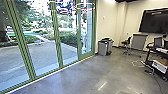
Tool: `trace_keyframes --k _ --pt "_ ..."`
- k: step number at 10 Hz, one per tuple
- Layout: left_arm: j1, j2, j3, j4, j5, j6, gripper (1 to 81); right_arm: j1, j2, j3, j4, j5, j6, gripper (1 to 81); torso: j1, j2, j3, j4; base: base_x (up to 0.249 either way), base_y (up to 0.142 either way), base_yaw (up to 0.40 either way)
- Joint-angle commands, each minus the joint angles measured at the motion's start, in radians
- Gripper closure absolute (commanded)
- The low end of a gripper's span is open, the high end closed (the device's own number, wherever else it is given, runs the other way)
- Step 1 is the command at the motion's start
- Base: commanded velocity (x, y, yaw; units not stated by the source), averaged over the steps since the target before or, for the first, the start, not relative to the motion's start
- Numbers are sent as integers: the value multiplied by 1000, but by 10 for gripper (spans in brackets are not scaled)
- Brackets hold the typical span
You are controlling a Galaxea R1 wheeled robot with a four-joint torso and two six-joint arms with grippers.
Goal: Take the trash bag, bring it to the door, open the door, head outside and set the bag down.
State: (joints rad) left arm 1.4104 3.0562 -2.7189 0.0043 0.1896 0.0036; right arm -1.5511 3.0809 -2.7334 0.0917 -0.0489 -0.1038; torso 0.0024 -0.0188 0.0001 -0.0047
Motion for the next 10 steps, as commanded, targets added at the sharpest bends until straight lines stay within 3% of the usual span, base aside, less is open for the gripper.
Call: trace_keyframes --k 1,10 --pt "-64 -2 2 5 62 6 811 44 9 3 -6 -62 -5 10 0 0 0 0 153 -85 0" --pt "-64 -2 2 5 62 6 811 44 11 3 -7 -62 -5 10 -1 0 0 0 153 -8 0"
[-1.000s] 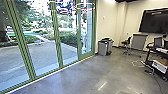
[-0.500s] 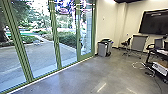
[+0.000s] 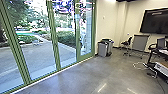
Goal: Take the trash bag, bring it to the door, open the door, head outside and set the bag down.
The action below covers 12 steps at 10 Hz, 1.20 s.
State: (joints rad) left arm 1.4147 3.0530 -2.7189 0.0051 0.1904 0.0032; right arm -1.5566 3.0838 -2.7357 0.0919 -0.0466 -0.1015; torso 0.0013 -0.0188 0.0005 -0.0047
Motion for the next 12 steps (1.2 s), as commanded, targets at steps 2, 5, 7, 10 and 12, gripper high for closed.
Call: trace_keyframes --k 2,5,7,10,12 --pt "-69 0 2 6 61 6 811 48 8 7 -6 -64 -7 10 0 0 0 0 153 0 0" --pt "-69 -2 2 6 61 6 811 48 8 9 -8 -65 -7 10 0 0 0 0 153 0 0" --pt "-69 -2 2 6 61 6 811 46 8 9 -9 -65 -7 10 0 0 0 0 153 0 0" --pt "-69 1 -4 6 61 6 811 45 8 10 -9 -65 -7 10 0 0 0 0 153 0 0" --pt "-67 -3 -4 6 60 6 811 51 15 9 -9 -65 -7 10 0 0 0 0 153 0 0"
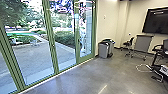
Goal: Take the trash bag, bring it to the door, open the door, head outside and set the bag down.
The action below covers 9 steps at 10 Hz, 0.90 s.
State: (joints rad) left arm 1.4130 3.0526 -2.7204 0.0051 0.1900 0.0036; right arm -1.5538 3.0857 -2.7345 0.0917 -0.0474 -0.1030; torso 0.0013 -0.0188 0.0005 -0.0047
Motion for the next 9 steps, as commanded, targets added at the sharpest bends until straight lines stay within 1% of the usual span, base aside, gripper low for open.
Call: trace_keyframes --k 1,9 --pt "-67 -6 -2 6 60 6 811 48 17 6 -10 -65 -6 10 0 0 0 0 153 0 0" --pt "-67 2 -2 9 62 6 811 45 15 4 -9 -65 -6 10 0 0 0 0 153 0 0"
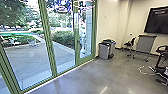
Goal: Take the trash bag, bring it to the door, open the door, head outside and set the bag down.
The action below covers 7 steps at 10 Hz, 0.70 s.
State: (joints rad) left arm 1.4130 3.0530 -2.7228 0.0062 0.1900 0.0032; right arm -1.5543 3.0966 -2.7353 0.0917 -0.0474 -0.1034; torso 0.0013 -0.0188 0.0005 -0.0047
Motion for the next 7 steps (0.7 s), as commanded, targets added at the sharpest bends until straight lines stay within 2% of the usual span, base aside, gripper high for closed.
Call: trace_keyframes --k 1,2,7 --pt "-65 4 0 8 62 6 811 44 3 5 -9 -65 -6 10 0 0 0 0 153 0 0" --pt "-65 4 0 8 62 6 811 45 3 5 -9 -65 -6 10 0 0 0 0 153 0 0" --pt "-65 1 0 8 62 6 811 47 1 5 -9 -63 -6 10 0 0 0 0 153 -64 0"
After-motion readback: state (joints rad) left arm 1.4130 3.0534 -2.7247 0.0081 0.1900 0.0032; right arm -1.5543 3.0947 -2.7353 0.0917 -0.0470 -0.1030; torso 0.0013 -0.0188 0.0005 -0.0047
